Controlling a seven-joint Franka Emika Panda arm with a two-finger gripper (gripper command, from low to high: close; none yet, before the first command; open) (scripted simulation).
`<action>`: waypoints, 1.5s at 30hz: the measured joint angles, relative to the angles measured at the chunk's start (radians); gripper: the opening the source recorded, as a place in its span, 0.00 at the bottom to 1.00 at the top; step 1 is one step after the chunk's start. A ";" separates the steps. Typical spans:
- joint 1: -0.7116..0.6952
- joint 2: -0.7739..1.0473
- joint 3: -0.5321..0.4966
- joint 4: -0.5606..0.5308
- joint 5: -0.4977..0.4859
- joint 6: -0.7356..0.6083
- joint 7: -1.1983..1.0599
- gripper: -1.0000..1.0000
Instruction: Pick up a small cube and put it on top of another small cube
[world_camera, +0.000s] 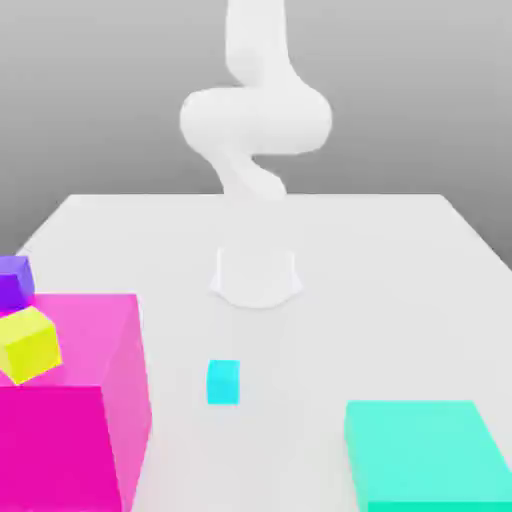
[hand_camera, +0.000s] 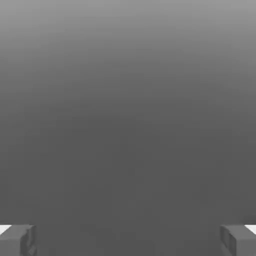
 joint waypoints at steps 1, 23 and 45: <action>-0.016 0.034 -0.013 0.008 0.018 -0.016 0.038 0.50; -0.393 0.841 -0.430 0.262 0.721 -0.497 0.659 0.50; -0.223 0.994 -0.603 -0.160 0.521 0.025 1.430 0.50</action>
